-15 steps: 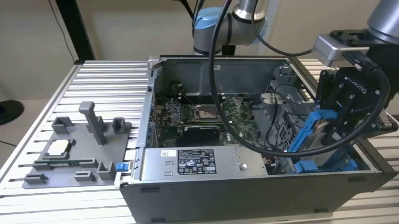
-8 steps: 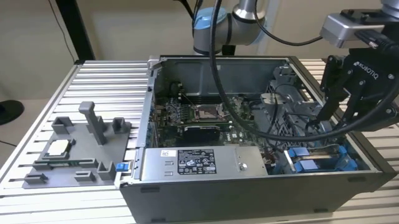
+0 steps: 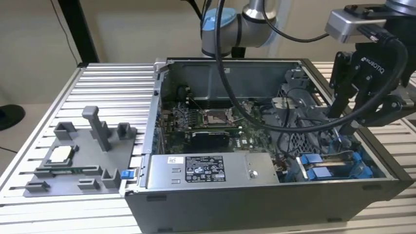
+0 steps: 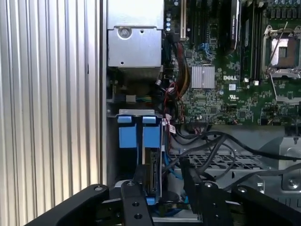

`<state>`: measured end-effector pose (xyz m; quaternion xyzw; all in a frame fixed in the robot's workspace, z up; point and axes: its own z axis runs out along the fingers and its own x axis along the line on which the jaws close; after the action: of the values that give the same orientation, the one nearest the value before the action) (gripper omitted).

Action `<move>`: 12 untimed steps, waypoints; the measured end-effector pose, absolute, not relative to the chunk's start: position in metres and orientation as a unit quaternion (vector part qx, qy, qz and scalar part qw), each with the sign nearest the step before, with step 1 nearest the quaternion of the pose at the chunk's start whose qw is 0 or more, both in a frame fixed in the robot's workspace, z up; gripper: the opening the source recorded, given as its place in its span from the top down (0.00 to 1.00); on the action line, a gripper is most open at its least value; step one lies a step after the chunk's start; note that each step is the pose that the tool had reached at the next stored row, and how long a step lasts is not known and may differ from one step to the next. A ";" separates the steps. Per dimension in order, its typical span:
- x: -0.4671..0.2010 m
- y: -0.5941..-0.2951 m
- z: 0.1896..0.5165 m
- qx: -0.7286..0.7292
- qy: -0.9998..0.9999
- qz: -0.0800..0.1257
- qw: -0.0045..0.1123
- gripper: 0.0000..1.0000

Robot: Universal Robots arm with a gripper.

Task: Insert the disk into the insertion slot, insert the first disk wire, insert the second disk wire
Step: 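Insert the disk into the insertion slot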

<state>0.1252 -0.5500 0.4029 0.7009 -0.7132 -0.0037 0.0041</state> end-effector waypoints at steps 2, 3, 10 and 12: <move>0.124 -0.546 0.400 0.701 -0.713 -0.003 0.003 0.00; 0.124 -0.545 0.399 0.702 -0.712 -0.003 0.003 0.00; 0.122 -0.539 0.387 0.711 -0.703 0.000 -0.003 0.00; 0.122 -0.539 0.386 0.712 -0.702 -0.003 -0.007 0.00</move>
<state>0.1220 -0.5393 0.3860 0.7120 -0.7021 -0.0033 -0.0069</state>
